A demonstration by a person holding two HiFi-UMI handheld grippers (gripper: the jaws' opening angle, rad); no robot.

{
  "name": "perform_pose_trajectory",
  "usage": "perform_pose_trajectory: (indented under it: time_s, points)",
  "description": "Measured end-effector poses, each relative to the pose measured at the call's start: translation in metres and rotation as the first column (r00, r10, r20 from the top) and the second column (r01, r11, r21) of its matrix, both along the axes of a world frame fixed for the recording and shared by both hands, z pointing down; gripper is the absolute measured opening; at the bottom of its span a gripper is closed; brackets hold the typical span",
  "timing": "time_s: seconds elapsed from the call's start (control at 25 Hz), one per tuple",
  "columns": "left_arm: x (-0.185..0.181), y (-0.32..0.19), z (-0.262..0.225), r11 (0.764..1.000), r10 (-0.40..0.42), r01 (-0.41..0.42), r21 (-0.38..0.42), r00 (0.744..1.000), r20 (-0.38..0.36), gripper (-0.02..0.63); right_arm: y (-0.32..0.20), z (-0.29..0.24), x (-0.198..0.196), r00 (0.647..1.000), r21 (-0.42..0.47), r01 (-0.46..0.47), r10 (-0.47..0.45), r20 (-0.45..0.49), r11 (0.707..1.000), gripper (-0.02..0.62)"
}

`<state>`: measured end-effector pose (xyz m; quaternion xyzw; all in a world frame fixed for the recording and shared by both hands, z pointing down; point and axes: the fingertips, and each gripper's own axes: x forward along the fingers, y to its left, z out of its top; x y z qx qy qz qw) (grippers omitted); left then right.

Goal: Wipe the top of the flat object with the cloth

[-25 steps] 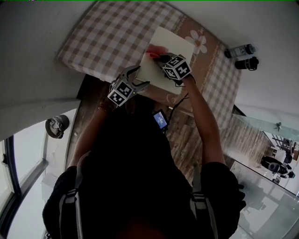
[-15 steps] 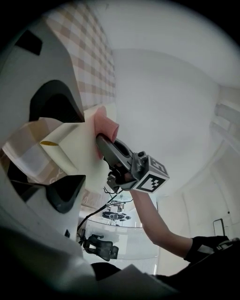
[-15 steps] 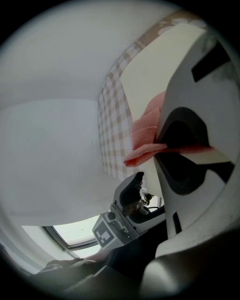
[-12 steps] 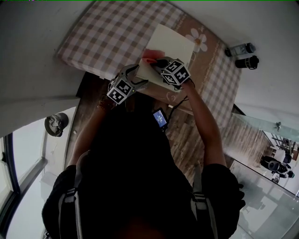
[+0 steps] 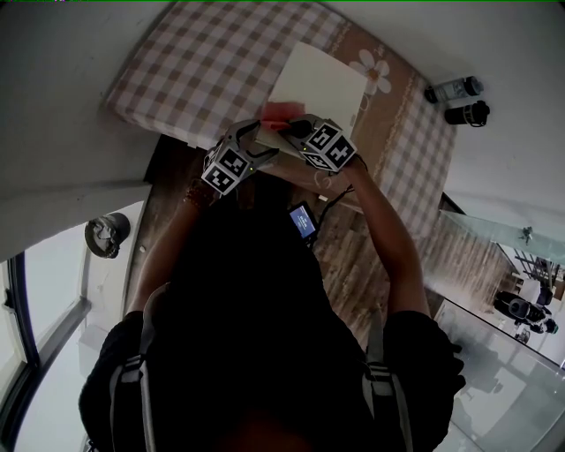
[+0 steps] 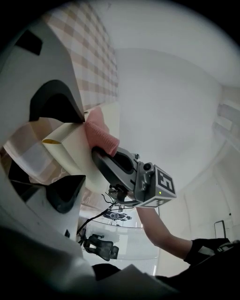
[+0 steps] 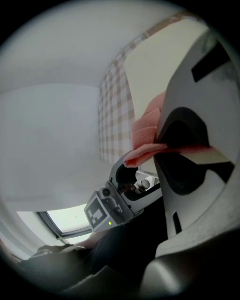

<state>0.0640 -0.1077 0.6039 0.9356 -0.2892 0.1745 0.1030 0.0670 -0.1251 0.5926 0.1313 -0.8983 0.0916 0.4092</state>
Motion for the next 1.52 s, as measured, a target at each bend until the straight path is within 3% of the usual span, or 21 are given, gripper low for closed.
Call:
perform_pose_trajectory:
  time_s: [0.48,0.64,0.72,0.8,0.96,1.2,1.44,1.52]
  points:
    - [0.001,0.0,-0.004,1.0,0.002,-0.002,0.002,1.0,0.002,0.364,0.032,-0.003,-0.003,0.99,0.031,0.137,-0.138,0.008,0.99,0.018]
    - [0.002,0.001,0.002,1.0,0.009,-0.009,0.01,1.0,0.005,0.365,0.041,-0.004,-0.003,0.975,0.04,0.219,-0.219,0.017,0.975,0.018]
    - [0.003,0.004,0.002,1.0,0.023,-0.023,0.012,1.0,0.011,0.376,0.052,-0.005,-0.002,0.954,0.038,0.297,-0.298,0.022,0.954,0.017]
    - [0.004,0.007,-0.002,0.999,0.034,-0.034,0.018,0.999,0.015,0.388,0.055,-0.015,-0.004,0.937,0.064,0.335,-0.34,0.087,0.94,0.018]
    - [0.008,0.002,-0.021,0.997,0.049,-0.048,0.058,0.999,-0.011,0.388,0.015,-0.07,-0.003,0.927,0.124,0.19,-0.219,0.303,0.974,0.018]
    - [0.025,-0.018,-0.031,0.994,0.087,-0.086,0.074,0.996,-0.003,0.388,-0.1,-0.12,0.034,0.952,0.275,0.042,-0.123,0.282,0.961,0.018]
    - [0.021,-0.006,-0.029,0.993,0.101,-0.099,0.065,0.995,-0.015,0.388,-0.191,-0.137,0.085,0.981,0.494,-0.137,0.047,0.19,0.859,0.018]
    - [0.022,-0.01,-0.027,0.993,0.11,-0.109,0.052,0.994,-0.003,0.388,-0.222,-0.136,0.103,0.983,0.569,-0.178,0.123,0.135,0.803,0.018]
